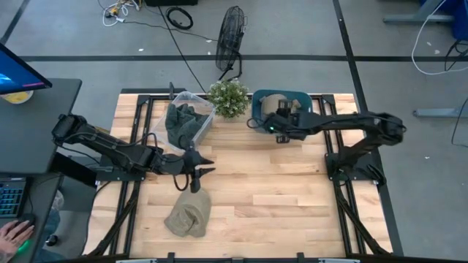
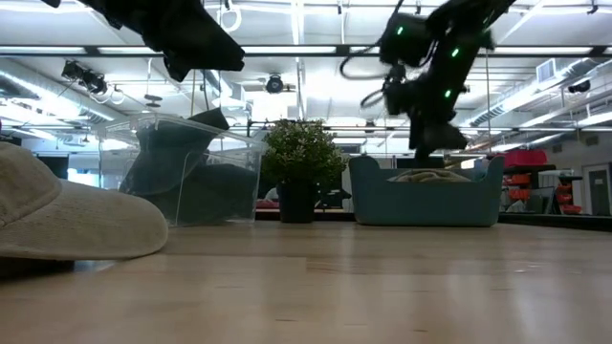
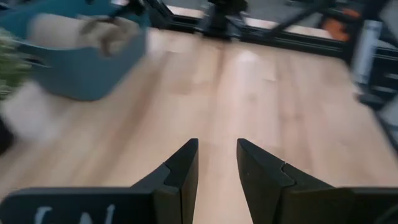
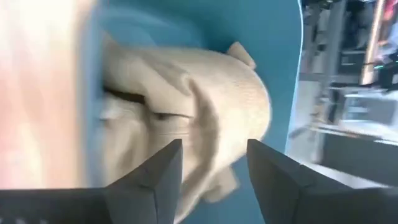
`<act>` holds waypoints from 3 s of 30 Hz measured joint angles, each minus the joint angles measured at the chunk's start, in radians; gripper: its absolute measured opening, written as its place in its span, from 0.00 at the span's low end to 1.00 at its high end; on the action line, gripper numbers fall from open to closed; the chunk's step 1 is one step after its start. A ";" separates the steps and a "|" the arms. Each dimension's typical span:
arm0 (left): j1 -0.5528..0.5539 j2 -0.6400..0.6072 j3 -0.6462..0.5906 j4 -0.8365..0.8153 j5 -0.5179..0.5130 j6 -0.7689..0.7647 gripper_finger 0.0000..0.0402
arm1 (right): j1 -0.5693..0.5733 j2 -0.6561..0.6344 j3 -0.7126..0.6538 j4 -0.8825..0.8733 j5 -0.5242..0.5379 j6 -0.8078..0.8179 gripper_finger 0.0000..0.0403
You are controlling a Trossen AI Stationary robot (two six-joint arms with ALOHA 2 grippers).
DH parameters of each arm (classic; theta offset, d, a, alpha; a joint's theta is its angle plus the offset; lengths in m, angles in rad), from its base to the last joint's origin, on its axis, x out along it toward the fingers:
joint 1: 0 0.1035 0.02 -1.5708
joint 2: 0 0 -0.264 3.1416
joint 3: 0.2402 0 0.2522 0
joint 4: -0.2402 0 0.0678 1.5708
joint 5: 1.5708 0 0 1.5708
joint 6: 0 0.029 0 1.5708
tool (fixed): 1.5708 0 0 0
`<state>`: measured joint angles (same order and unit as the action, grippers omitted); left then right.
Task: Pick & Place hat
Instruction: Put the brown cap into the blue bin
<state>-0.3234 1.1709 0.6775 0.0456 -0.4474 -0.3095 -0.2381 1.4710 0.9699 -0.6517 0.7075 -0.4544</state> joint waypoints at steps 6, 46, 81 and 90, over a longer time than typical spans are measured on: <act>-0.048 0.000 0.125 -0.196 0.094 0.006 0.29 | 0.139 -0.157 -0.001 -0.026 -0.255 0.261 0.44; -0.331 0.305 0.212 -0.620 0.342 -0.383 0.55 | 0.485 0.076 0.000 0.466 -0.671 0.495 0.64; -0.102 0.414 0.352 -0.198 -0.259 0.077 0.03 | 0.508 0.185 0.001 0.863 -0.422 0.296 0.64; -0.096 0.414 0.351 -0.177 -0.239 0.129 0.03 | 0.487 0.190 0.003 0.802 -0.307 0.254 0.57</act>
<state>-0.4198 1.5848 1.0288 -0.1309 -0.6861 -0.1808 0.2487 1.6608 0.9733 0.1502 0.4002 -0.2001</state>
